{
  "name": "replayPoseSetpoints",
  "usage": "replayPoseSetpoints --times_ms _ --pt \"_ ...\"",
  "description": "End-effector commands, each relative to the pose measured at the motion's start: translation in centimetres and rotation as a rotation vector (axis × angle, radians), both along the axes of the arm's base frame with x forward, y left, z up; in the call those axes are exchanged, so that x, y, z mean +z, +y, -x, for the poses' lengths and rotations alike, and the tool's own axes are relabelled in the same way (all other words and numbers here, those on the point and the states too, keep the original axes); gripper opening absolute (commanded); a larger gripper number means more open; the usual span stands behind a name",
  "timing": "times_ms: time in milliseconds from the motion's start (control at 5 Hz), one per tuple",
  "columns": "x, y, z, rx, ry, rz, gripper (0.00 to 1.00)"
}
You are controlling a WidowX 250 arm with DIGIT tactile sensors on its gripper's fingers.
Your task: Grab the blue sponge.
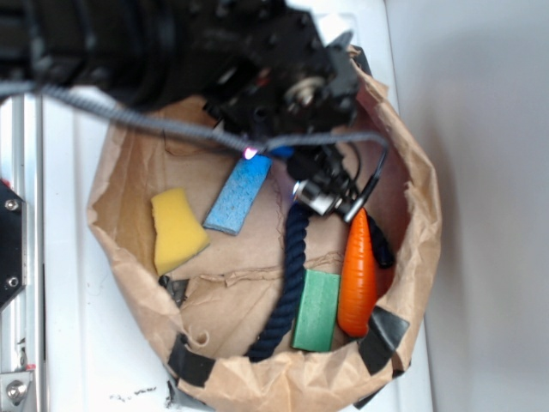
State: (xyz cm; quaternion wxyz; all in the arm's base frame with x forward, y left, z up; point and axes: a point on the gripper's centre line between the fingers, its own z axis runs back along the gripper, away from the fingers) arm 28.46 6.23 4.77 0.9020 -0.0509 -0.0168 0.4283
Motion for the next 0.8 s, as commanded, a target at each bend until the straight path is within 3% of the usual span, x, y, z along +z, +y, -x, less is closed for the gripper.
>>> replayPoseSetpoints --times_ms 0,600 --pt "-0.1 2.8 -0.1 0.005 -0.093 -0.013 1.0" --pt "-2.6 2.3 1.4 -0.053 -0.146 -0.067 1.0"
